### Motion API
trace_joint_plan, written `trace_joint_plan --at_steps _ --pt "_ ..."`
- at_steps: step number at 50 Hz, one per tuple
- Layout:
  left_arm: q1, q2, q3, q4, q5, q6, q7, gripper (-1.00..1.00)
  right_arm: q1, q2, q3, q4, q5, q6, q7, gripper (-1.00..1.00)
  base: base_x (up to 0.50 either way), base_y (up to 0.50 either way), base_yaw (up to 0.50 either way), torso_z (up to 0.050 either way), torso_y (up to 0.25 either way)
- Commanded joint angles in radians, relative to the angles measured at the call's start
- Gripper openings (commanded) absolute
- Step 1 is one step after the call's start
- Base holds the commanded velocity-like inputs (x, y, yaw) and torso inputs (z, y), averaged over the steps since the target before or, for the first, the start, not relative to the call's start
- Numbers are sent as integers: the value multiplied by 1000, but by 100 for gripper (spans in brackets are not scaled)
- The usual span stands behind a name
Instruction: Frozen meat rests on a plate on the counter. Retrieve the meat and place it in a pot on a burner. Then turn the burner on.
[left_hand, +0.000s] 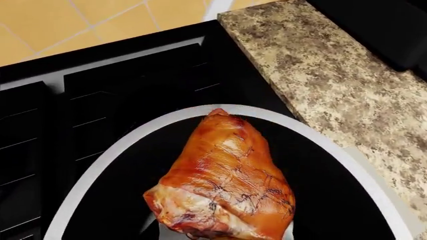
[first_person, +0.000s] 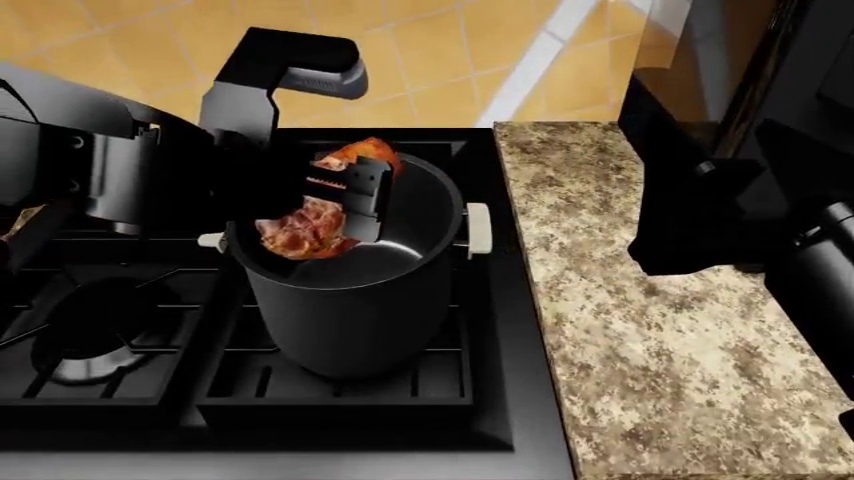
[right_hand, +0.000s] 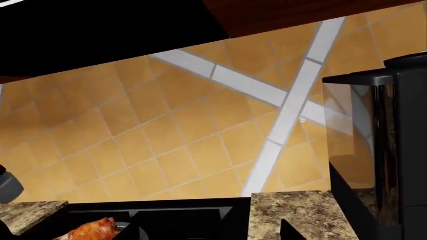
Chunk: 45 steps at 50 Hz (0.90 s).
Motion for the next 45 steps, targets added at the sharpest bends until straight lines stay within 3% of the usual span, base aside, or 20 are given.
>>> trace_joint_plan --at_steps 1,12,13,37,45 --pt "1 -6 -6 8 3 12 -10 -100 -3 0 -1 -1 -5 -3 -2 100 0 0 0 0 0" --pt "-6 -3 -2 4 18 18 -1 -100 -11 3 2 -1 -7 -6 -10 100 0 0 0 1 2" --pt "-9 -2 -2 2 24 21 1 100 -11 3 2 -2 -5 -6 -9 100 0 0 0 0 0" --pt "-71 -7 -8 -3 -3 20 -35 100 2 19 0 -6 15 -21 -1 100 0 0 0 0 0" --pt "-84 -69 -71 142 -124 62 -148 100 6 13 -9 -12 10 -22 -2 100 0 0 0 0 0"
